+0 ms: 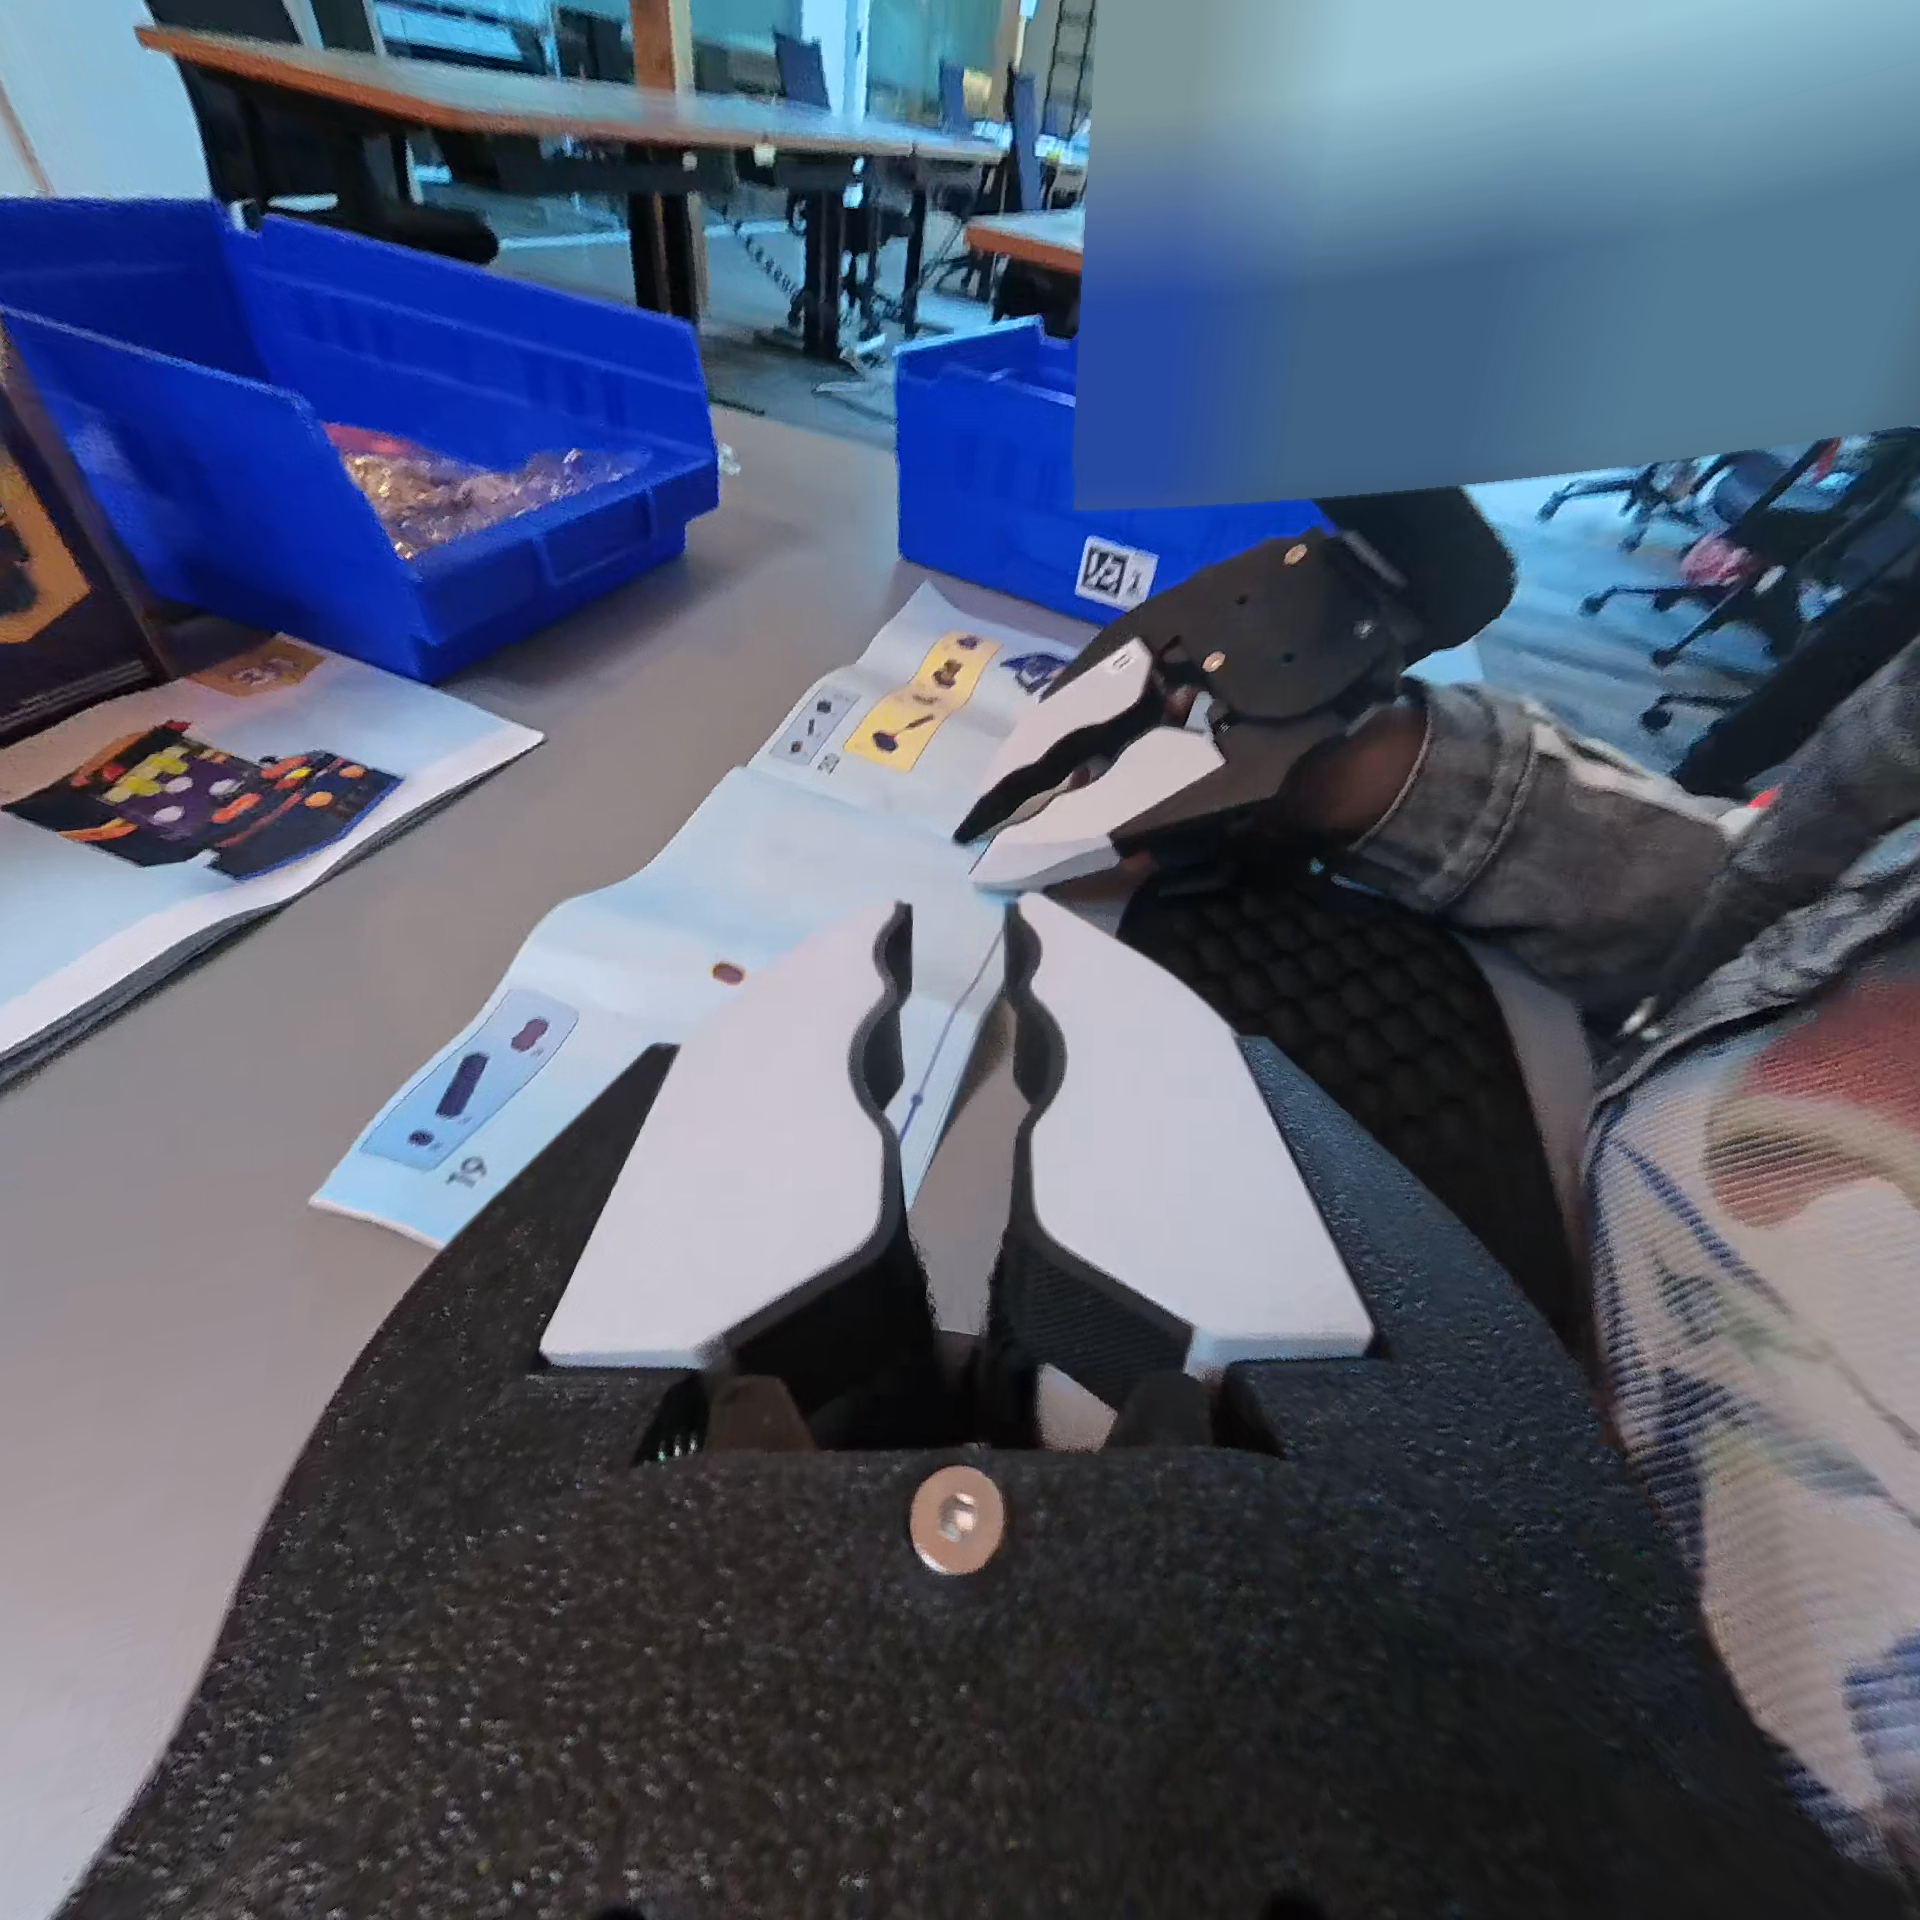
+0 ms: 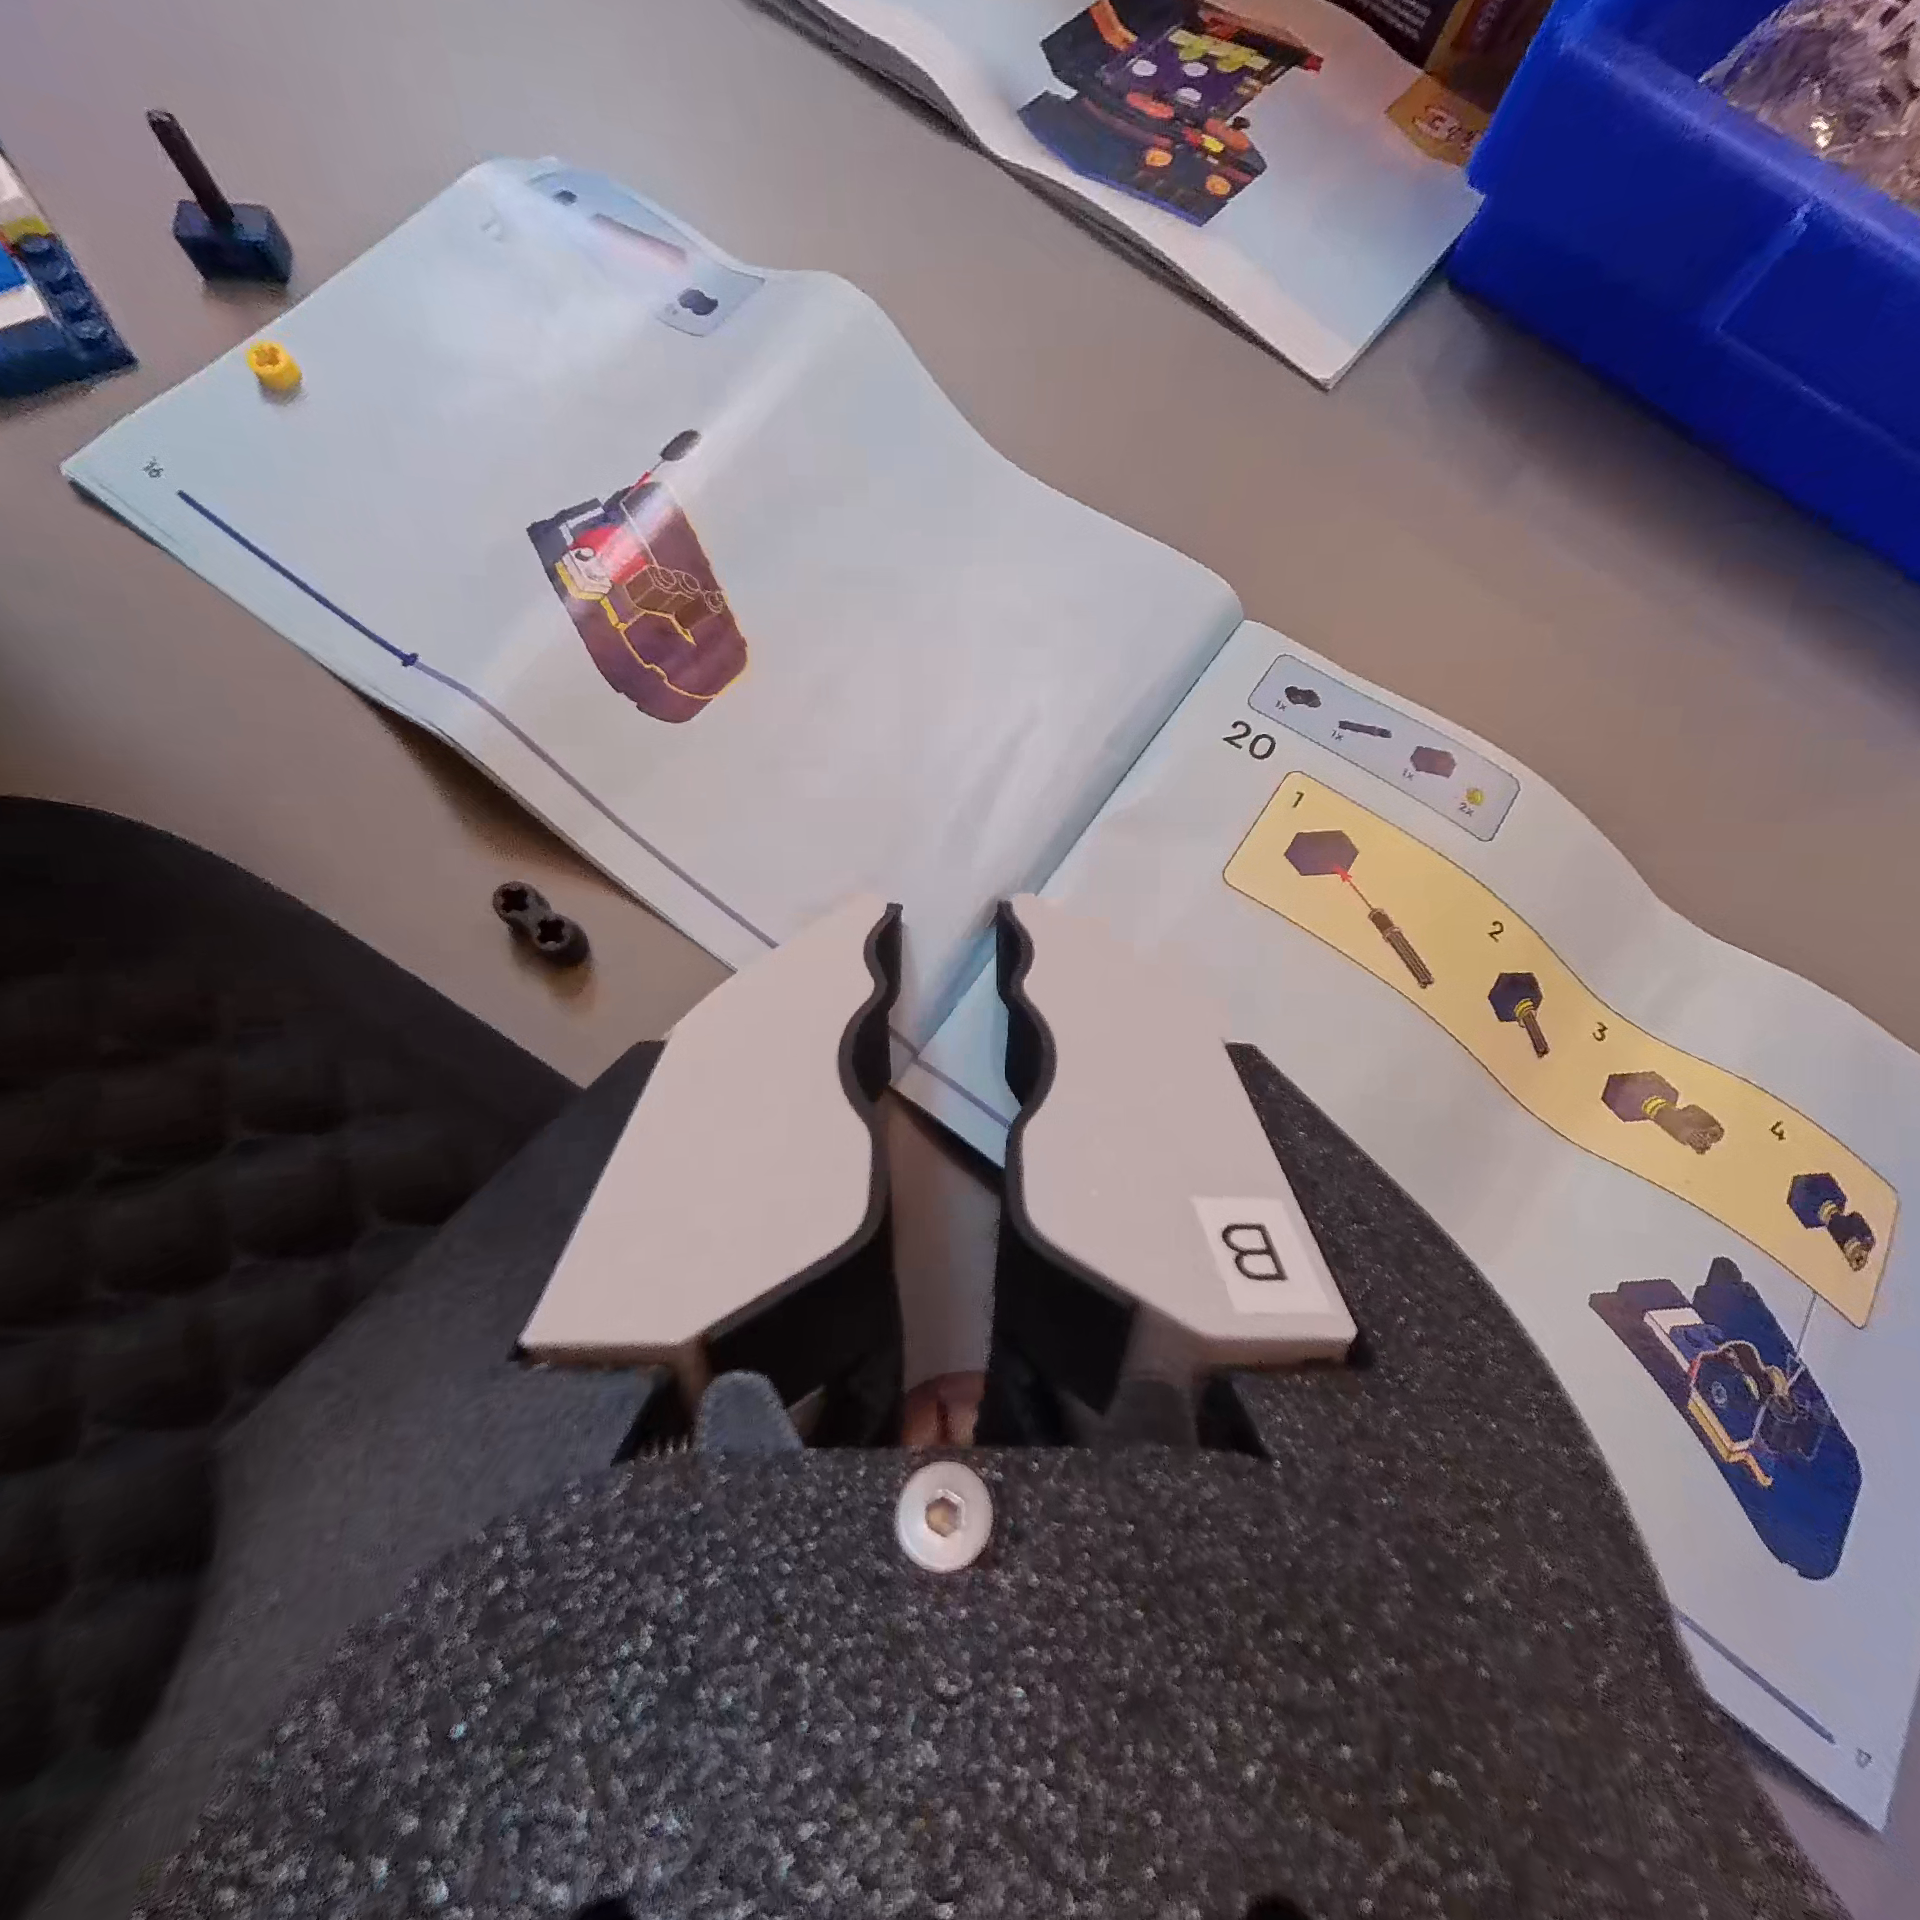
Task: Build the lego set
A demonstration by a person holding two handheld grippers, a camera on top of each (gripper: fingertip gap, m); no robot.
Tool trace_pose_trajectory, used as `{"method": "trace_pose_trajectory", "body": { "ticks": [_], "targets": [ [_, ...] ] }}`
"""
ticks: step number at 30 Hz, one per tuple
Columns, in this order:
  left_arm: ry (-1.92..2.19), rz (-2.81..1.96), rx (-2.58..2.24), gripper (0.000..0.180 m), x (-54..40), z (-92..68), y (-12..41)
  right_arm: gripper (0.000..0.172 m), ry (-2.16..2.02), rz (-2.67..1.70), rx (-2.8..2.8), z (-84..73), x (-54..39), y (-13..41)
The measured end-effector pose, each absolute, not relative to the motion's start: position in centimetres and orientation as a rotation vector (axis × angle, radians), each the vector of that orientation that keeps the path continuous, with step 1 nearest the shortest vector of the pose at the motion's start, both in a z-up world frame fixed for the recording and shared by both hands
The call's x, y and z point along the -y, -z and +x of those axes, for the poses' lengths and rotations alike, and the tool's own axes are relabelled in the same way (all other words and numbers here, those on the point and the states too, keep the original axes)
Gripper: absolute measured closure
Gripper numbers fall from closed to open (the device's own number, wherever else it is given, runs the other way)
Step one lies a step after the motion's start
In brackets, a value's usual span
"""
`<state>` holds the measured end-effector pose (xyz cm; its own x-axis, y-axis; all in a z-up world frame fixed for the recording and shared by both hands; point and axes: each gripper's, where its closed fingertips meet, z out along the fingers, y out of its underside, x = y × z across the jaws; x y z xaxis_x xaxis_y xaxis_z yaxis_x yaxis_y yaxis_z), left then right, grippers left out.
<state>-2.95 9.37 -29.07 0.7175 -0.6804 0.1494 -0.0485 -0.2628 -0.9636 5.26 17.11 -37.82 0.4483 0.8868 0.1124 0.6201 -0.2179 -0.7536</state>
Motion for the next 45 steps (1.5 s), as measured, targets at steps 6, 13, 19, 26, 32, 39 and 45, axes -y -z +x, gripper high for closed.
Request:
{"method": "trace_pose_trajectory", "body": {
  "ticks": [6,13,19,26,32,39,45],
  "targets": [
    [0.761,-1.68,-0.577,0.16,-8.9,-2.4,28.2,0.155,-0.446,-1.938,1.267,5.2,-16.9,37.8],
    [0.884,-1.613,-0.545,0.157,-8.6,-2.2,27.3,0.155,-0.447,-1.942,1.263,5.2,-16.8,37.8],
    [0.922,-1.601,-0.535,0.156,-8.6,-2.2,27.2,0.155,-0.456,-1.944,1.26,5.2,-16.8,37.8],
    [0.96,-1.584,-0.507,0.154,-8.7,-2.4,26.9,0.155,-0.468,-1.947,1.257,5.2,-16.8,37.8],
    [0.936,-1.628,-0.475,0.154,-9.2,-2.7,27.4,0.155,-0.472,-1.949,1.256,5.1,-16.9,37.8],
    [0.966,-1.633,-0.433,0.154,-9.4,-3.1,27.5,0.155,-0.476,-1.949,1.255,5.1,-16.9,37.8],
    [0.977,-1.631,-0.434,0.153,-9.4,-3.0,27.4,0.155,-0.475,-1.949,1.255,5.1,-16.9,37.8]
  ]
}}
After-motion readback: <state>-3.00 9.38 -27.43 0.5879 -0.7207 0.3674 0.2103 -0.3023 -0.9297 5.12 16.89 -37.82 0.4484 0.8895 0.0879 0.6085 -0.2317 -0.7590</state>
